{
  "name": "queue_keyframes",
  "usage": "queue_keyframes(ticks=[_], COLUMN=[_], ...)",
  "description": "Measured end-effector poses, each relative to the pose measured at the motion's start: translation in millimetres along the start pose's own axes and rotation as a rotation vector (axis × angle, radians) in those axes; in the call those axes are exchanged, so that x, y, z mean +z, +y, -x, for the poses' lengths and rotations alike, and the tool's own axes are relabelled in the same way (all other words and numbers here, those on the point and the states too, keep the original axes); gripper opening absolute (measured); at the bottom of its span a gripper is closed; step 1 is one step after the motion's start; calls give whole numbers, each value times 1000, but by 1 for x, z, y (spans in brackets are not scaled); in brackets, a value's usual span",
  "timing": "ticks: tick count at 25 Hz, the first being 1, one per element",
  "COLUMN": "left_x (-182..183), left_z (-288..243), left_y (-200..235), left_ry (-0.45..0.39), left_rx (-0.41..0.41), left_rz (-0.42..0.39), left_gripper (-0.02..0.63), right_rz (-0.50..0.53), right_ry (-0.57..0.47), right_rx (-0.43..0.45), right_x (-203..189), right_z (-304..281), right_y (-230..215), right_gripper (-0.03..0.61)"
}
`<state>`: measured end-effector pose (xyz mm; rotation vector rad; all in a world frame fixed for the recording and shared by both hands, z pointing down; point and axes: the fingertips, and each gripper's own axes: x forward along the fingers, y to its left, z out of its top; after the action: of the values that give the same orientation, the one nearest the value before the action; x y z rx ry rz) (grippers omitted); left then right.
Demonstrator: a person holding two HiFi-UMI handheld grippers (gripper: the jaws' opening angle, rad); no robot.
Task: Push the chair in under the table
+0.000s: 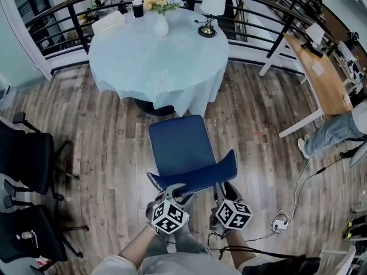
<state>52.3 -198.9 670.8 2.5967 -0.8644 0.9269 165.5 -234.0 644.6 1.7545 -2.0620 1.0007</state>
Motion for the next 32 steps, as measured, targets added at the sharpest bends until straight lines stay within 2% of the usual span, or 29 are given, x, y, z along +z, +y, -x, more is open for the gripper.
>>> queue_keyframes(ticks=[6,32], left_x=[5,22], left_z=[-5,-27], left_y=[23,91], left_ry=[-4,-41], left_rx=[28,6], left_rz=[-1,-9], left_gripper=[164,169], right_rz=[0,5], right_ry=[-4,2], right_rx=[3,11], right_x=[12,51], right_z=[-19,-78], right_y=[6,21], right_gripper=[153,153])
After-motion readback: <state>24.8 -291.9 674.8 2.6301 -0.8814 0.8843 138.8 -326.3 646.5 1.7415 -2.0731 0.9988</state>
